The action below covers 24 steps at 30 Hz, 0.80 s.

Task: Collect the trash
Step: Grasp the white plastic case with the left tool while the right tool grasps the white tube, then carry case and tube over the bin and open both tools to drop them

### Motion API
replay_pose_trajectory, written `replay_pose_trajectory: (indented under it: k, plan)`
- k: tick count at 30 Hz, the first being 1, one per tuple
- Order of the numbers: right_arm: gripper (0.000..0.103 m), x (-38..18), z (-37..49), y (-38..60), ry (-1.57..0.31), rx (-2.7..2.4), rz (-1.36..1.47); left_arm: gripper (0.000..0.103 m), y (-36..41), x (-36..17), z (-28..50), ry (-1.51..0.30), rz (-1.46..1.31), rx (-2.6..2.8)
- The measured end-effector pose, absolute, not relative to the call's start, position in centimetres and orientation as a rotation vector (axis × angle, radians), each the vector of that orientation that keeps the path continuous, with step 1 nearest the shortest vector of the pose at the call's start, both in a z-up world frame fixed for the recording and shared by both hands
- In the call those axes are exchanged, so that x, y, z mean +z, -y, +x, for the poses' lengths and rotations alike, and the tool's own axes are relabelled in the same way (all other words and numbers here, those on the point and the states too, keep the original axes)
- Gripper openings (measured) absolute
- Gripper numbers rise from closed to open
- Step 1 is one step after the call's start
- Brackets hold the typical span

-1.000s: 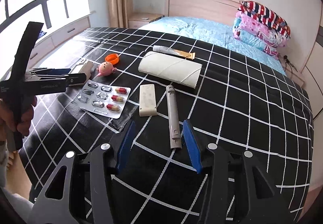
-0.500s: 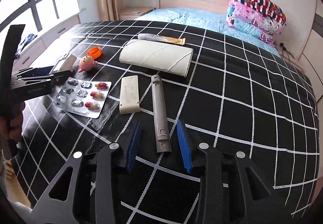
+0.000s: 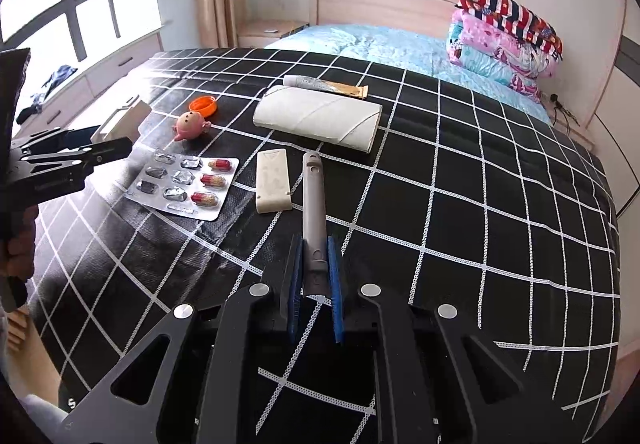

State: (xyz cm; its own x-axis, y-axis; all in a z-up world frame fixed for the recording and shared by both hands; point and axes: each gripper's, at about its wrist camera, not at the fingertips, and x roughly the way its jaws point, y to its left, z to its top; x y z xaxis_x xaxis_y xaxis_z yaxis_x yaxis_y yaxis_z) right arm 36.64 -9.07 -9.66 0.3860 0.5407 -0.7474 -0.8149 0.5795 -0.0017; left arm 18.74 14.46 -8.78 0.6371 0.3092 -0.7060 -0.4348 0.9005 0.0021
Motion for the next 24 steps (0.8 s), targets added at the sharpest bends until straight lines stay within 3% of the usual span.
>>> replay_pose_trajectory:
  k: [24]
  plan:
    - [0.013, -4.5, 27.4, 16.1, -0.660, 0.942, -0.364, 0.056, -3.8, -2.8, 7.4, -0.640, -0.091, 0.179]
